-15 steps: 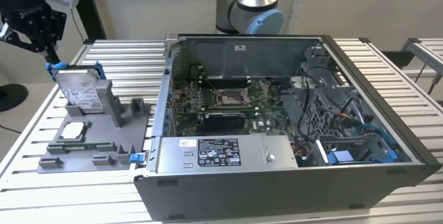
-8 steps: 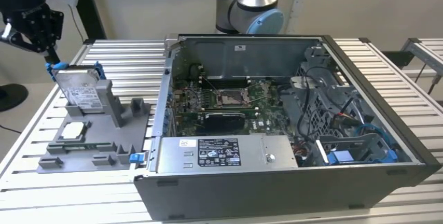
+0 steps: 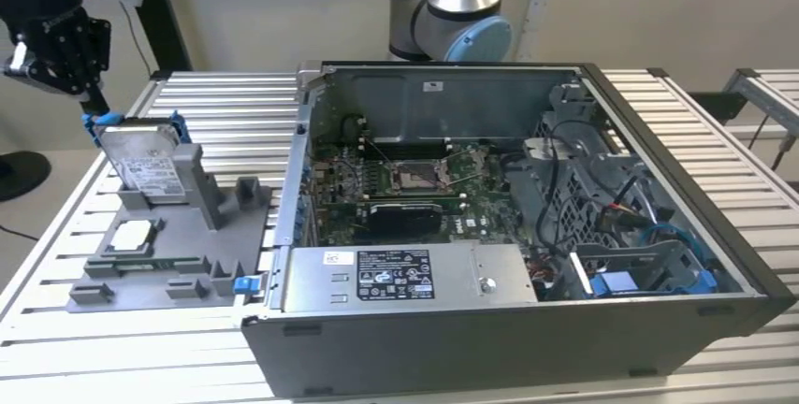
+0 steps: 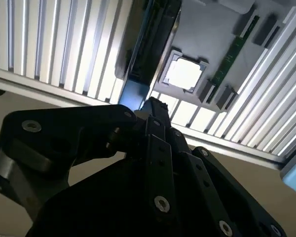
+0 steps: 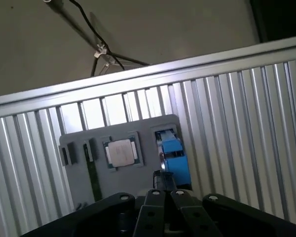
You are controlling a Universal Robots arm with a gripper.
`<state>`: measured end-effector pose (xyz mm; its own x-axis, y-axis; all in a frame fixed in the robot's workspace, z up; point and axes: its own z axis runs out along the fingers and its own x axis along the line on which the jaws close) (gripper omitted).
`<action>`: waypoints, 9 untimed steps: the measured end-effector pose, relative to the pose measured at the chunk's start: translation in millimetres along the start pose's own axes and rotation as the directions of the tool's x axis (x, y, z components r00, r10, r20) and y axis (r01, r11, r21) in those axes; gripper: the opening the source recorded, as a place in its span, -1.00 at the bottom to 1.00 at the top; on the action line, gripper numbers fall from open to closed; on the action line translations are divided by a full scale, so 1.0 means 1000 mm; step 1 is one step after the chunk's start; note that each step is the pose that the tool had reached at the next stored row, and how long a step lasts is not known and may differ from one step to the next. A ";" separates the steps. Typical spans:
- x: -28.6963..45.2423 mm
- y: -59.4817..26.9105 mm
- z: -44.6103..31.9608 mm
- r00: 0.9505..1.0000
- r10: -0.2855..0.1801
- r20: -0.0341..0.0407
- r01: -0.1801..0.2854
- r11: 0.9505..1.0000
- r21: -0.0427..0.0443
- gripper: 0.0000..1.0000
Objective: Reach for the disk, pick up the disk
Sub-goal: 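Pick up the disk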
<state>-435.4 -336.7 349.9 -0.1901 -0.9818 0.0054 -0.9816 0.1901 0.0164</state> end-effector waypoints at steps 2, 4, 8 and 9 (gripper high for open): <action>-0.0001 0.0000 0.0001 1.000 -0.013 0.003 0.013 1.000 0.004 -1.00; -0.0003 0.0000 0.0001 1.000 -0.024 0.006 0.024 1.000 0.008 -1.00; -0.0003 0.0000 0.0002 1.000 -0.027 0.006 0.027 1.000 0.008 -1.00; -0.0003 0.0000 0.0002 1.000 -0.027 0.006 0.027 1.000 0.008 -1.00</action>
<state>-435.3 -336.4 349.6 -0.1633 -0.9866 -0.0012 -0.9865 0.1633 0.0087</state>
